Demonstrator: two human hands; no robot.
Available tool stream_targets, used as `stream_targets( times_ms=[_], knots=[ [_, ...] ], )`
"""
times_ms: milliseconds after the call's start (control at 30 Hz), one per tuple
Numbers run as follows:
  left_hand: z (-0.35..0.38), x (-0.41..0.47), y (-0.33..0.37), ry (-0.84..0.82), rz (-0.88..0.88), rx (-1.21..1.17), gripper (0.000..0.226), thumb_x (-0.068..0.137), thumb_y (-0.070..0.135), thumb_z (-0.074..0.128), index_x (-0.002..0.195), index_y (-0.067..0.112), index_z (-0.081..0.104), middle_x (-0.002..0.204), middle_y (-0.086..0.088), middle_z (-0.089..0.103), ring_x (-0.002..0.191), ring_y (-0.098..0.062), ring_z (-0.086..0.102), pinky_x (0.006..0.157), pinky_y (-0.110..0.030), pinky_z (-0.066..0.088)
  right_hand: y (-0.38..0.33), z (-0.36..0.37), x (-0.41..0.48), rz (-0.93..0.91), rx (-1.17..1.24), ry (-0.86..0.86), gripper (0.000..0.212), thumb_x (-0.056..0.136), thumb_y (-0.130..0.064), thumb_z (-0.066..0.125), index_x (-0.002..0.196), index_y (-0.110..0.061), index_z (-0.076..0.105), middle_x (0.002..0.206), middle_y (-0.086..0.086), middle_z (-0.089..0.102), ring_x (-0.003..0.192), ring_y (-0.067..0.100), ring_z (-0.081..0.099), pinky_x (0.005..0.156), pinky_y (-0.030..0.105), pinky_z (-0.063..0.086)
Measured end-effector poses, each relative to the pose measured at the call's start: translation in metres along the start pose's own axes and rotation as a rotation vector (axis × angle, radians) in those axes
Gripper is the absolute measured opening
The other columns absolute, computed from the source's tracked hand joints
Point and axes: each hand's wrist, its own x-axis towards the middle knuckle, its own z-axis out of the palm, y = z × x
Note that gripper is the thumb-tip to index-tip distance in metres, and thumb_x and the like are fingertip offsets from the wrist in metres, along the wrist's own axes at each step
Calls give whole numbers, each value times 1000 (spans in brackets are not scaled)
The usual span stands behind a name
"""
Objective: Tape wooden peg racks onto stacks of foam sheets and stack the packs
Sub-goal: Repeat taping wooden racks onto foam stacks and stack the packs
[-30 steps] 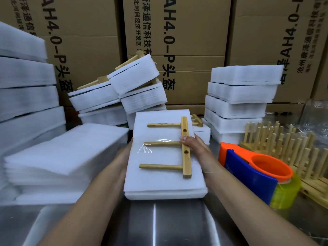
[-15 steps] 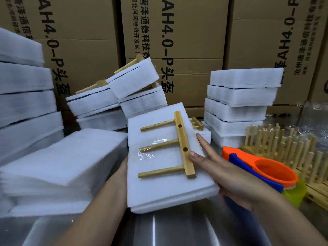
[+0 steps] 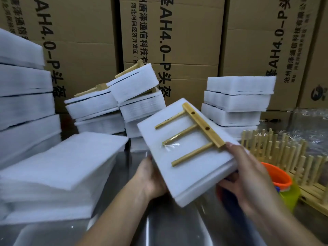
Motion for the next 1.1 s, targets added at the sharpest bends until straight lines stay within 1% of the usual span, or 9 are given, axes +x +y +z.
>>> stream_targets(
  times_ms=[67,167,367,500,667,767,867,1000,1100],
  knots=[
    [9,-2,-8,55,-34,19,56,98,52,29,104,7,62,96,-8,65,88,-23,62,87,-35,50,-19,-1,15,-135,-111,58,25,78,-28,71,101,-19,67,83,-2,75,76,15,72,54,33,58],
    [13,-3,-19,176,-12,28,44,98,48,28,83,11,48,71,-6,50,62,-17,46,57,-26,36,-41,3,39,-302,-267,125,33,73,-35,75,103,-23,67,95,0,72,83,16,70,64,34,58],
    [18,2,-22,178,-43,64,36,98,37,36,76,10,48,66,-7,48,59,-15,44,55,-24,35,-48,19,89,-376,-410,253,83,50,-63,70,123,-23,60,113,0,65,99,21,64,85,47,55],
    [18,7,-25,165,-43,82,35,97,35,38,75,10,49,65,-7,47,58,-15,44,55,-23,35,-40,38,128,-340,-425,282,79,53,-63,69,122,-25,61,116,1,64,105,24,62,89,47,53],
    [11,9,-23,151,-66,28,34,96,31,40,72,8,50,63,-8,47,58,-15,44,55,-23,36,-27,62,177,-304,-420,292,38,71,-52,71,101,-36,54,106,-3,58,97,21,56,88,40,53],
    [10,11,-22,144,-73,15,34,96,31,40,72,8,50,62,-7,48,57,-15,44,54,-24,37,-14,72,201,-241,-355,311,41,75,-49,70,102,-32,45,105,-2,54,88,19,53,81,35,51],
    [10,13,-22,139,-75,10,33,96,31,40,75,9,50,62,-7,48,57,-15,44,54,-25,38,2,81,219,-140,-245,313,45,76,-49,70,105,-28,43,91,-6,49,88,20,55,85,45,54],
    [8,15,-23,122,-79,11,32,97,33,39,78,10,50,61,-6,49,56,-15,46,52,-25,40,18,83,234,35,-103,301,62,79,-44,71,130,-19,46,122,5,54,103,27,55,88,47,53],
    [7,16,-23,115,-84,6,31,97,33,40,80,10,51,61,-7,50,56,-15,47,54,-26,42,27,81,237,155,-61,268,65,84,-43,66,138,-17,42,123,6,48,106,28,53,73,44,54]
  ],
)
